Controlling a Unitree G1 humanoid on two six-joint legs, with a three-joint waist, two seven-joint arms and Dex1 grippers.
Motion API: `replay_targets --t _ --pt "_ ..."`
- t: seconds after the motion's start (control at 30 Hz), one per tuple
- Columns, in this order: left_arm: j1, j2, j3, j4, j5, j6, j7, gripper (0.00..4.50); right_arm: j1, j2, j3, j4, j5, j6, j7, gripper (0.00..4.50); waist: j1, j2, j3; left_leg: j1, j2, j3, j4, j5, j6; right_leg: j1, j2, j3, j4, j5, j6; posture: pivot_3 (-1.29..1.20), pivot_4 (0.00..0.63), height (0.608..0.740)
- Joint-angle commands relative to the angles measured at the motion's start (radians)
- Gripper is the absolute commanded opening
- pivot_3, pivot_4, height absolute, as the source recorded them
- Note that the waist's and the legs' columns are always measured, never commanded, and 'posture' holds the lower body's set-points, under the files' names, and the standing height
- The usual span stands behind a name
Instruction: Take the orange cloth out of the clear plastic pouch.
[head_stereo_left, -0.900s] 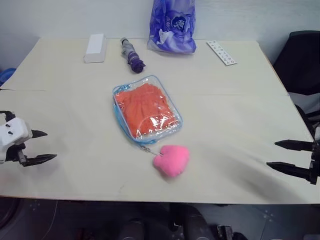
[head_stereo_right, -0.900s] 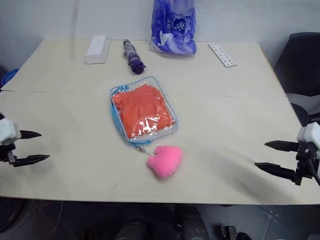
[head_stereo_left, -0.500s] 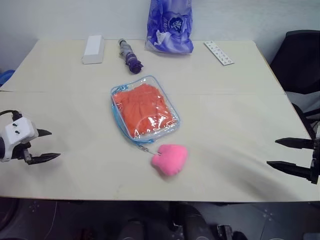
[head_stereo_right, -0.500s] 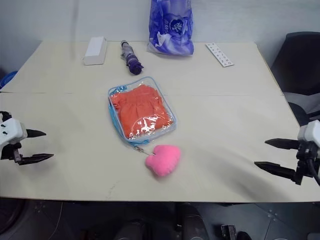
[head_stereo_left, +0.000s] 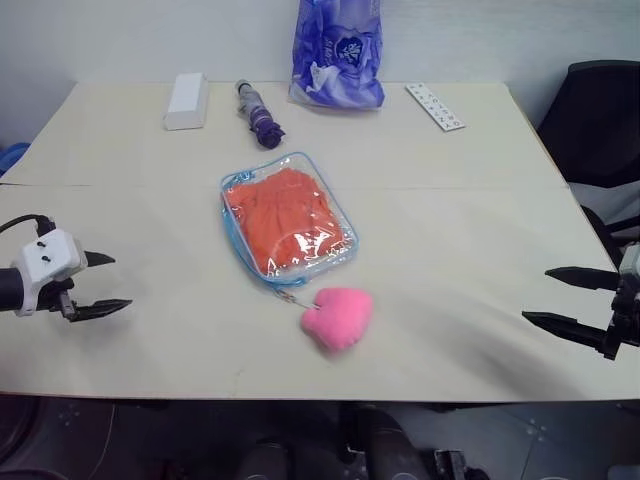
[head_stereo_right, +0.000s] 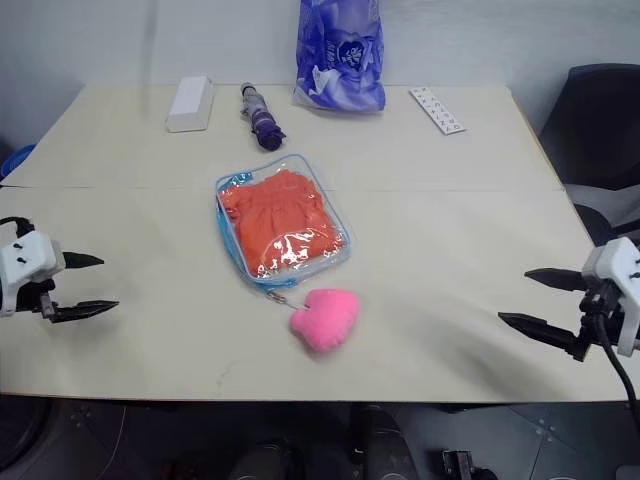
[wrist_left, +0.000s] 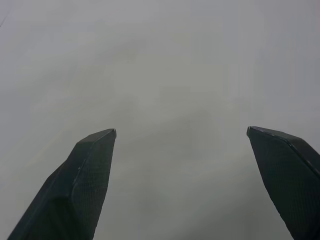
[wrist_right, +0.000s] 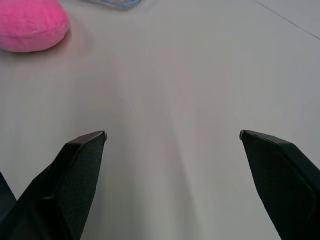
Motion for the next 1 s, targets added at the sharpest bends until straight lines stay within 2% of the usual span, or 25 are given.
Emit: replay_targets --t 0.03,0.27,0.4,0.57,0.73,1.0 --pt "-0.060 -0.015 -0.020 -0.011 -0.001 -0.007 -0.014 4.42 -0.019 0.003 -0.037 -0.060 0.067 0.055 -0.014 4.49 0.001 0.000 0.000 0.000 0.000 0.000 0.000 0.000 0.000 0.000 0.000 0.000 0.000 0.000 0.000 0.00 0.150 0.740" --pt "-0.282 -0.104 -0.174 0.054 0.082 -0.104 -0.083 4.42 -0.103 0.009 0.021 -0.210 0.148 0.123 -0.095 4.49 0.006 -0.001 -0.001 0.000 -0.001 -0.001 0.008 0.000 0.000 0.000 0.000 -0.002 0.006 0.000 0.000 0.00 0.150 0.740" --pt "-0.569 -0.211 -0.327 0.301 0.264 -0.350 -0.045 4.42 -0.204 0.035 0.095 -0.335 0.229 0.158 -0.190 4.49 0.007 -0.004 0.000 -0.003 -0.004 0.001 0.014 0.000 -0.001 0.001 0.001 -0.004 0.007 0.001 -0.001 0.00 0.150 0.740" --pt "-0.831 -0.316 -0.492 0.578 0.500 -0.585 0.132 4.42 -0.202 0.050 0.091 -0.444 0.293 0.194 -0.266 4.49 0.020 -0.008 0.000 -0.003 -0.005 0.002 0.014 0.000 -0.001 0.001 0.001 -0.005 0.007 0.001 -0.001 0.00 0.150 0.740" --pt "-0.950 -0.389 -0.614 0.718 0.681 -0.658 0.361 4.42 -0.127 0.079 0.034 -0.508 0.307 0.199 -0.325 4.49 0.026 -0.013 0.000 -0.003 -0.005 0.003 0.014 -0.001 0.000 0.001 0.002 -0.006 0.007 0.001 0.000 0.00 0.150 0.740" --pt "-1.002 -0.508 -0.689 0.802 0.804 -0.599 0.592 4.42 -0.044 0.111 -0.029 -0.558 0.330 0.189 -0.388 4.49 0.027 -0.018 0.001 -0.003 -0.005 0.003 0.014 -0.001 0.001 0.001 0.001 -0.005 0.007 0.002 0.000 0.00 0.150 0.740"
